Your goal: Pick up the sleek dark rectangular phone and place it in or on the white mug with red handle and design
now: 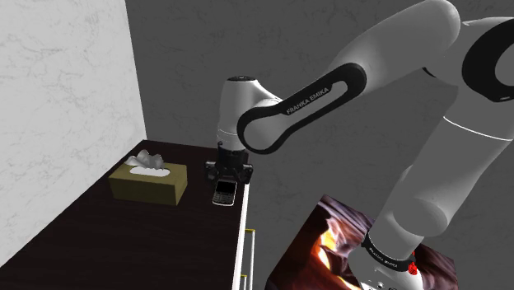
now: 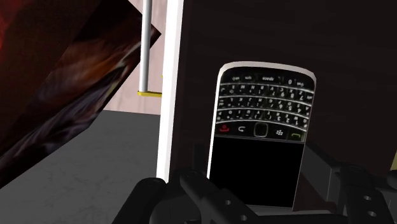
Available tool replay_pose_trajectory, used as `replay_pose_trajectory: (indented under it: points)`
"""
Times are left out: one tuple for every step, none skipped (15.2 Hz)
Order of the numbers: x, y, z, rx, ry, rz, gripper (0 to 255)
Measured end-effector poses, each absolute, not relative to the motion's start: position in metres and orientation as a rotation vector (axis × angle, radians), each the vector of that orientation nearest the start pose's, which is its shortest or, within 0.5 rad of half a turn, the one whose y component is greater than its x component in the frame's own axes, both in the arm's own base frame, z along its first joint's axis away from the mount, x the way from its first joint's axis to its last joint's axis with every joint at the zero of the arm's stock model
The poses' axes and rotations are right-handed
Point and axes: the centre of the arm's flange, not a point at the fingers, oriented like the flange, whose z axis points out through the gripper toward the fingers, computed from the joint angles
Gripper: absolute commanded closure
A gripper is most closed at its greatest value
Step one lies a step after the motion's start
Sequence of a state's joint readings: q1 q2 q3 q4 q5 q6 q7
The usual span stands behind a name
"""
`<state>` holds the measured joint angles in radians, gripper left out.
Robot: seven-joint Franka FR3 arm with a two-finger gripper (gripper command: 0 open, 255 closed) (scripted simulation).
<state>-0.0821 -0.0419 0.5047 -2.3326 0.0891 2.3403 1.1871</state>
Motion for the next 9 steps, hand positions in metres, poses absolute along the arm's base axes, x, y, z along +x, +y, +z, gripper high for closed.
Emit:
replay_pose_trajectory:
  points:
    - [0.461, 0.208, 0.362, -2.82, 1.234, 0.002, 255]
    - [0.461, 0.208, 0.368, -2.82, 1.234, 0.002, 255]
    - [0.461, 0.208, 0.372, -2.82, 1.234, 0.002, 255]
    - [0.462, 0.209, 0.378, -2.82, 1.234, 0.002, 255]
    - [0.461, 0.209, 0.383, -2.82, 1.234, 0.002, 255]
    - [0.462, 0.209, 0.388, -2.82, 1.234, 0.002, 255]
    - [0.462, 0.208, 0.393, -2.82, 1.234, 0.002, 255]
    - [0.462, 0.21, 0.399, -2.82, 1.234, 0.002, 255]
    - [0.462, 0.208, 0.404, -2.82, 1.234, 0.002, 255]
